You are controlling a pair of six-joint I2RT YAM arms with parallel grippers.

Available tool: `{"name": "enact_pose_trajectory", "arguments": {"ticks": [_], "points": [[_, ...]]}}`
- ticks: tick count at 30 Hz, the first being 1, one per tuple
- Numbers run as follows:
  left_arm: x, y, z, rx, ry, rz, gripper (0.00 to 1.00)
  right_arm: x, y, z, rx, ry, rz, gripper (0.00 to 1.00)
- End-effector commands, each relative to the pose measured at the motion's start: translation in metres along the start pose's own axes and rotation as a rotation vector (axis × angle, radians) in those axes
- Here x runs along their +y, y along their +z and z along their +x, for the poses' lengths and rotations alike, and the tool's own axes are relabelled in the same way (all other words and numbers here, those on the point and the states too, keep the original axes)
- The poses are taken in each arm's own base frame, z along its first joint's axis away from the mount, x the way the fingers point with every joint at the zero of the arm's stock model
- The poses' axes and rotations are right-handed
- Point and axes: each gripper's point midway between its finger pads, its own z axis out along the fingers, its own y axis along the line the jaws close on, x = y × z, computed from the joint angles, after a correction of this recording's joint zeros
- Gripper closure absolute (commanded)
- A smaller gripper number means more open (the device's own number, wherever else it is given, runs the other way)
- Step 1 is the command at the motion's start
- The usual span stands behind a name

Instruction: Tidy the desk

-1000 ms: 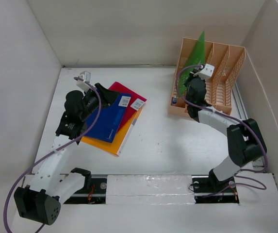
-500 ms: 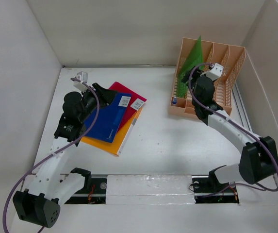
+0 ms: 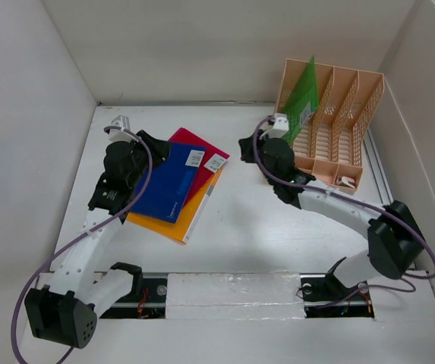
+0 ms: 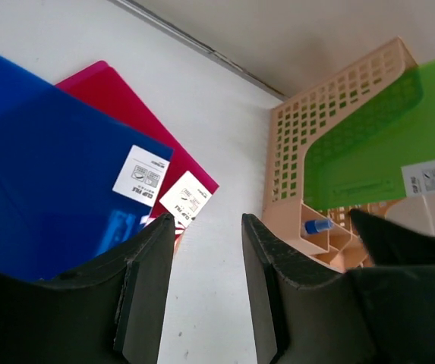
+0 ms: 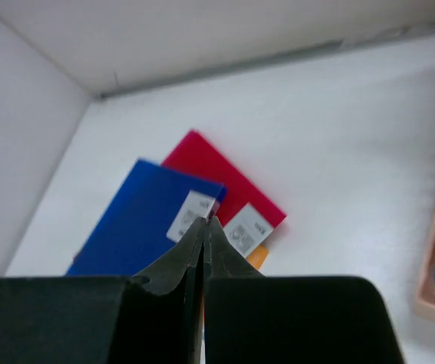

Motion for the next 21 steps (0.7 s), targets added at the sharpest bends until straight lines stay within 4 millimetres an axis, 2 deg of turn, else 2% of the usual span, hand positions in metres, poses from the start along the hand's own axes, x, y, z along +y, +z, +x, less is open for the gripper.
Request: {"name": "enact_pose_trajectory", "arguments": {"ticks": [1,2,3,4,5,6,8,9,10,11,12,13,15,17,18,21], "points": [[0.018,0.012,0.002,-0.01,-0.05,-0.082,0.64,0.031,0.014,0.044,0.113,0.007,-0.093,1.0],[0.023,0.014,0.007,0.007,-0.054,-0.1,0.66,0.041,0.015,0.063,0.165,-0.005,-0.115,0.97],[0.024,0.016,0.009,0.011,-0.058,-0.104,0.68,0.045,0.021,0.076,0.193,-0.007,-0.114,0.85],[0.034,0.018,0.009,-0.006,-0.06,-0.142,0.7,0.055,0.029,0.08,0.21,-0.008,-0.117,0.79],[0.034,0.019,0.008,-0.015,-0.065,-0.144,0.73,0.052,0.038,0.109,0.265,-0.025,-0.101,0.73],[0.036,0.018,0.008,-0.018,-0.063,-0.15,0.76,0.059,0.042,0.12,0.291,-0.021,-0.11,0.62],[0.039,0.018,0.007,-0.022,-0.053,-0.169,0.89,0.07,0.057,0.143,0.334,-0.025,-0.133,0.53],[0.038,0.016,0.005,-0.027,-0.051,-0.166,0.91,0.075,0.059,0.154,0.356,-0.031,-0.136,0.49],[0.041,0.016,0.005,-0.033,-0.048,-0.175,0.96,0.07,0.064,0.163,0.38,-0.048,-0.103,0.47],[0.04,0.015,0.003,-0.044,-0.045,-0.169,1.0,0.087,0.071,0.16,0.367,-0.044,-0.12,0.45],[0.04,0.015,0.002,-0.049,-0.042,-0.168,1.0,0.079,0.079,0.181,0.4,-0.065,-0.091,0.45],[0.04,0.016,0.001,-0.053,-0.039,-0.169,1.0,0.083,0.081,0.189,0.417,-0.072,-0.09,0.45],[0.041,0.019,0.006,-0.024,-0.035,-0.174,1.0,0.079,0.09,0.204,0.443,-0.074,-0.059,0.44],[0.037,0.02,0.007,-0.01,-0.033,-0.158,1.0,0.074,0.092,0.214,0.461,-0.069,-0.034,0.45],[0.034,0.019,0.006,-0.013,-0.03,-0.143,1.0,0.069,0.091,0.225,0.467,-0.071,-0.006,0.46],[0.029,0.019,0.007,0.0,-0.029,-0.123,1.0,0.066,0.09,0.231,0.466,-0.076,0.022,0.5]]}}
